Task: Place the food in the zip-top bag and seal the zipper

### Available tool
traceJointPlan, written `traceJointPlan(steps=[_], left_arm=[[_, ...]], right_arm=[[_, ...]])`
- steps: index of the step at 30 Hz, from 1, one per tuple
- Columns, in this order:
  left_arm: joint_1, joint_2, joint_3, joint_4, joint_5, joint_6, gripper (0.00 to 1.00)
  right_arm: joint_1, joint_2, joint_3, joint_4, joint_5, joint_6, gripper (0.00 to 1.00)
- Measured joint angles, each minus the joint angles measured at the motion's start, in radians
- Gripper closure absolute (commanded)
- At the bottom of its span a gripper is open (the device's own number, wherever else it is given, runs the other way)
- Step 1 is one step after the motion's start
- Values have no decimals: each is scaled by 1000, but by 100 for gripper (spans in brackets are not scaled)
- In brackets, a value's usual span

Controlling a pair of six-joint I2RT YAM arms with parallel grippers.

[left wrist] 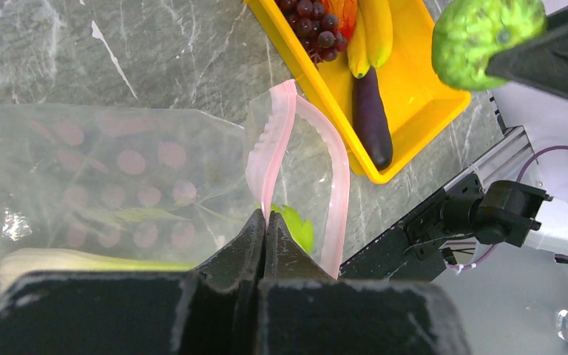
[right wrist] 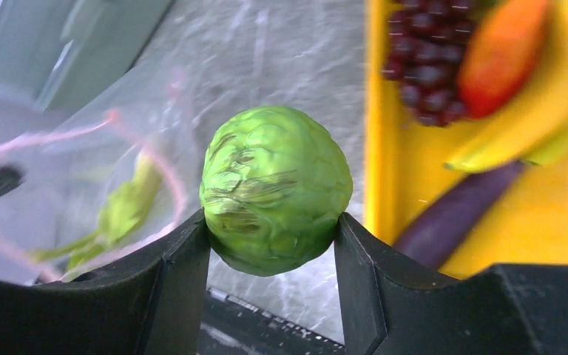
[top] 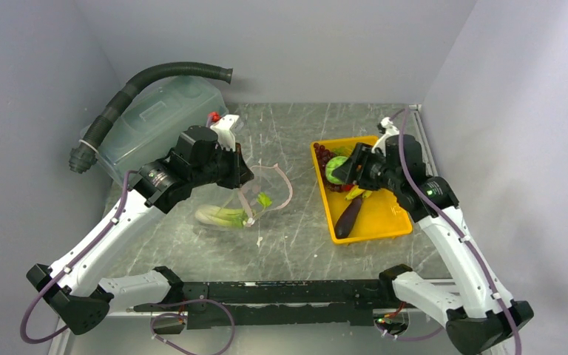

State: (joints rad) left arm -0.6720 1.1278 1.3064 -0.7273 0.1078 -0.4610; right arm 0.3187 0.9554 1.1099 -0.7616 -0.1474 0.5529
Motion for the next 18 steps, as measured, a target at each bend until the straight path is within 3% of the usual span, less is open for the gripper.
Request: traceJointPlan(steps=[7, 18], left_arm=[[0, 0, 0, 0, 0, -5, 100], [0, 0, 0, -2, 0, -14, 100]], right_arm=[[254, 61, 100, 64, -47, -1, 100], [484, 225, 192, 129, -26, -1, 100]])
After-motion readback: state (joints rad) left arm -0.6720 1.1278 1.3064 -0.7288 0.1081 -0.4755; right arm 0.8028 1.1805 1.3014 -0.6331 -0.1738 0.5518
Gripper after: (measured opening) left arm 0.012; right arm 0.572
